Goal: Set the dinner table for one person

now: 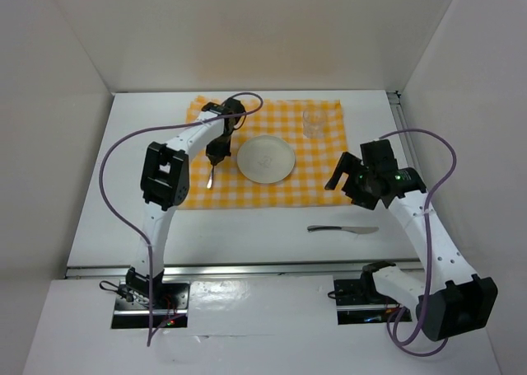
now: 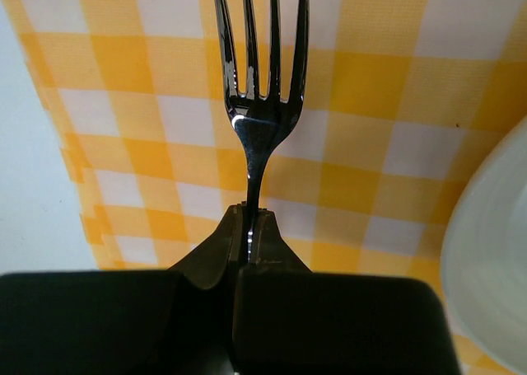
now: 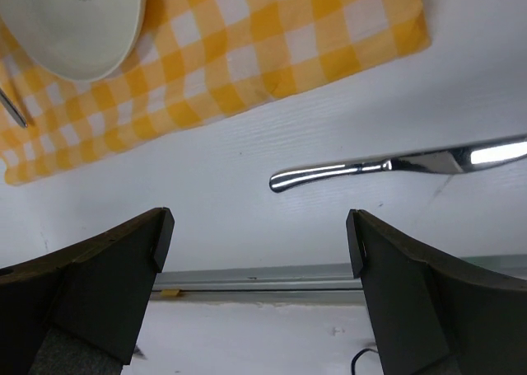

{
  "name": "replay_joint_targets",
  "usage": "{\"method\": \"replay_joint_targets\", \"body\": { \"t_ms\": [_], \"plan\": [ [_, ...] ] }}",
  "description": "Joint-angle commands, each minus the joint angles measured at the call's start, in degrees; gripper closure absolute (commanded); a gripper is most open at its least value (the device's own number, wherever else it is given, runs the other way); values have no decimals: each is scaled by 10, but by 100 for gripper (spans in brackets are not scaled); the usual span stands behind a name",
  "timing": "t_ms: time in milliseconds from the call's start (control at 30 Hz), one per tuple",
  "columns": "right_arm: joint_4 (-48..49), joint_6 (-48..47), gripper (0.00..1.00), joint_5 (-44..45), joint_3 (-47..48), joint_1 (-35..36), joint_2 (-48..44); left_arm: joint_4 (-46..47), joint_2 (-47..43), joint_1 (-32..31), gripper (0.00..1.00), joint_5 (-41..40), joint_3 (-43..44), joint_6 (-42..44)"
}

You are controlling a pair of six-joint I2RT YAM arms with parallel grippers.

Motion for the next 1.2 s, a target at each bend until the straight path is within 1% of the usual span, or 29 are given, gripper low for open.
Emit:
{"method": "replay_joint_targets", "body": {
  "t_ms": [0, 67, 100, 133, 233, 267, 300, 433, 500, 567, 633, 667, 733, 867, 967, 1133, 1167],
  "plan": [
    [-46, 83, 0, 6, -3, 5, 15, -18, 29, 9, 99, -7, 36, -5],
    [-54, 120, 0, 6, -33, 12, 21, -24, 41, 14, 91, -7, 42, -5],
    [-63, 160, 0, 22, -43, 18, 21, -29, 41, 14, 82, -7, 42, -11],
    [-63, 173, 0, 22, -64, 24, 15, -29, 41, 14, 76, -7, 35, -16],
    [-63, 221, 15, 34, -94, 24, 8, -29, 26, 14, 46, -12, 16, -22],
    [-63, 234, 17, 34, -99, 24, 8, -24, 20, 14, 44, -7, 15, -22],
    [-63, 247, 19, 29, -104, 24, 8, -24, 5, 14, 36, -7, 9, -22],
    [-34, 303, 24, 20, -133, 29, 8, -24, -35, 14, 35, 5, 18, -22],
    [-11, 315, 25, 26, -133, 29, 25, -31, -56, 14, 32, 5, 27, -22],
    [-3, 331, 28, 38, -133, 35, 44, -31, -93, 14, 32, 5, 27, -22],
    [10, 351, 28, 53, -133, 35, 78, -36, -116, 14, 32, 10, 27, -22],
    [10, 356, 30, 58, -126, 35, 89, -36, -142, 14, 32, 3, 27, -22],
    [10, 362, 30, 64, -126, 35, 114, -44, -168, 9, 32, -13, 18, -29],
    [23, 380, 30, 58, -133, 35, 154, -44, -234, 3, 31, -13, -2, -34],
    [38, 388, 30, 58, -139, 35, 170, -44, -258, 3, 31, 2, -8, -34],
    [56, 400, 36, 72, -139, 35, 213, -44, -284, -2, 31, 9, -21, -34],
    [63, 400, 36, 72, -139, 35, 220, -44, -292, -7, 31, 9, -27, -34]
  ]
}}
